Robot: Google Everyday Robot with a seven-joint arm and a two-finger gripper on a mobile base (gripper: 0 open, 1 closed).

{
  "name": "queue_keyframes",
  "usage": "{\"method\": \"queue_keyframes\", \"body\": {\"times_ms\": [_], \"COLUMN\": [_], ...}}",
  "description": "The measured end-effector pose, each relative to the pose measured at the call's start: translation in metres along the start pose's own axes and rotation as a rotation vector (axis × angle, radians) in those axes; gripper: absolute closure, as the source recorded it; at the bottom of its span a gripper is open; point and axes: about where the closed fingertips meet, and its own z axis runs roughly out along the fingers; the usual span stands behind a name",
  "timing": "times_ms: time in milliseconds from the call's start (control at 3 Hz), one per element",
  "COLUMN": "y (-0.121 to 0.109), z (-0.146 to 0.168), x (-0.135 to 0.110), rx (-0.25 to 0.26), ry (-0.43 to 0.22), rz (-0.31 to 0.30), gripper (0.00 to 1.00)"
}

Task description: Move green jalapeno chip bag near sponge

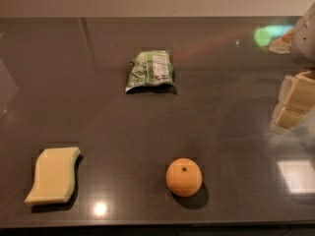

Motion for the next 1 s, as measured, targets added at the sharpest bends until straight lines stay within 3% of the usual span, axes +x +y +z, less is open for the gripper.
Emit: {"method": "queue_keyframes", "body": {"times_ms": [333,667,1000], "y": [0.0,-0.014,-0.033], "z": [0.0,0.004,0.018], "x": [0.0,-0.018,-0.053], "rx": [0.001,0.014,-0.005], "ry": [-0.001,-0.038,-0.1], "rz": [0.0,-0.009,-0.008], "gripper": [0.0,0.0,0.0]}}
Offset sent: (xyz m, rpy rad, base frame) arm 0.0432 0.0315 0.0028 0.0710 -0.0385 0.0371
